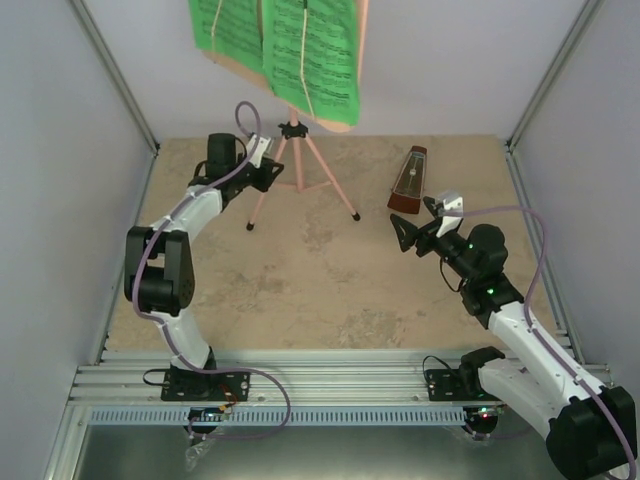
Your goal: Pack up the instrument practice props
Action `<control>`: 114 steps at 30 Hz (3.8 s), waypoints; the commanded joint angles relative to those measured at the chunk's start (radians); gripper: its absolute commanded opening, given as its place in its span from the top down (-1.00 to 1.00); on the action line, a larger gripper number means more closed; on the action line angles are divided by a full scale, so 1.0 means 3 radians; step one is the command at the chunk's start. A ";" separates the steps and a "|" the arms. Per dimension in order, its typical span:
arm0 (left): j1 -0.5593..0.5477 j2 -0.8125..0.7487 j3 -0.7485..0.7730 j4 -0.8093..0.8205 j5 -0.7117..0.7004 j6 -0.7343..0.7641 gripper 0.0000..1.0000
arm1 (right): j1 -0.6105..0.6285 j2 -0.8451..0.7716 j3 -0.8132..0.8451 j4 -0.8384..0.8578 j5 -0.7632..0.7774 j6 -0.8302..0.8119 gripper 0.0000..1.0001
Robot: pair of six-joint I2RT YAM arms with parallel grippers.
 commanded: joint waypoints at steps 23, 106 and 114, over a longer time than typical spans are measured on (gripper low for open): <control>-0.1729 -0.1552 -0.1814 0.0364 -0.2517 -0.2257 1.00 | -0.0011 -0.0330 0.0095 -0.0689 0.0170 0.0566 -0.95; 0.0079 -0.2756 -0.1625 -0.0657 -0.0820 -0.1318 -0.96 | 0.0535 0.0384 0.0258 0.1118 -0.1003 0.1014 -0.50; 0.0079 -0.2908 -0.1776 -0.0573 -0.1437 -0.1216 -0.98 | 0.0716 0.0874 0.0159 0.2195 -0.0643 0.1087 -0.39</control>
